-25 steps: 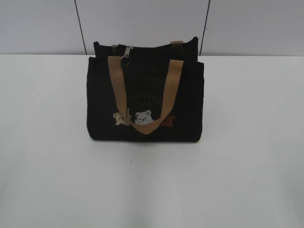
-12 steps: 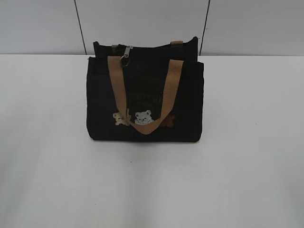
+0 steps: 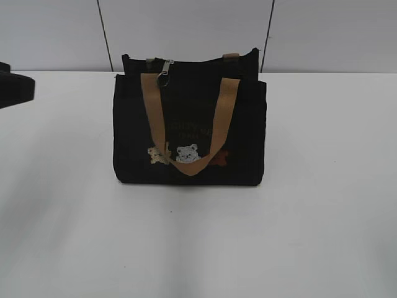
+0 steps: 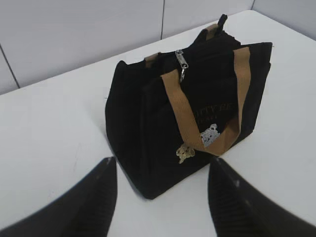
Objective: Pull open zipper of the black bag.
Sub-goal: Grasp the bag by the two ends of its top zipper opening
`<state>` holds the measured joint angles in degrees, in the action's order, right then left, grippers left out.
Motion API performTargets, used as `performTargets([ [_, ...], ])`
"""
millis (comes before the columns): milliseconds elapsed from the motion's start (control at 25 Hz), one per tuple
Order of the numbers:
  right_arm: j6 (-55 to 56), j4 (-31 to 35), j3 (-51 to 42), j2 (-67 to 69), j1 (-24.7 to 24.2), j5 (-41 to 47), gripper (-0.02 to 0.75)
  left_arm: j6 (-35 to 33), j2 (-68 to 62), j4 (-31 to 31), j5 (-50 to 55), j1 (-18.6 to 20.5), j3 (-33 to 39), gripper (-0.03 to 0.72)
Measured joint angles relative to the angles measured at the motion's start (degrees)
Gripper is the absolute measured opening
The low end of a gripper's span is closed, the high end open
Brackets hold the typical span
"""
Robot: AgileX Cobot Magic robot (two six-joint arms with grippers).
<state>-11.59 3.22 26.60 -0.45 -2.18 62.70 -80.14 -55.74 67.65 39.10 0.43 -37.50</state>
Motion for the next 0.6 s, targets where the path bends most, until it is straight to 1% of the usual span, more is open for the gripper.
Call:
performTargets([
  [80,0.0,0.0,0.0,0.0,0.0,0.0,0.587,-7.2,-5.0,4.5,0.7,0.0,0.0,0.44],
  [240,0.0,0.0,0.0,0.0,0.0,0.0,0.587,-19.0,-15.8,9.6,2.6,0.0,0.0,0.446],
  [320,0.0,0.0,0.0,0.0,0.0,0.0,0.587,-23.1,-20.3,11.9,3.4,0.0,0.0,0.469],
  [440,0.0,0.0,0.0,0.0,0.0,0.0,0.587,-31.3,-26.1,18.0,4.2,0.0,0.0,0.523],
  [600,0.0,0.0,0.0,0.0,0.0,0.0,0.587,-42.4,-31.9,25.7,6.9,0.0,0.0,0.545],
])
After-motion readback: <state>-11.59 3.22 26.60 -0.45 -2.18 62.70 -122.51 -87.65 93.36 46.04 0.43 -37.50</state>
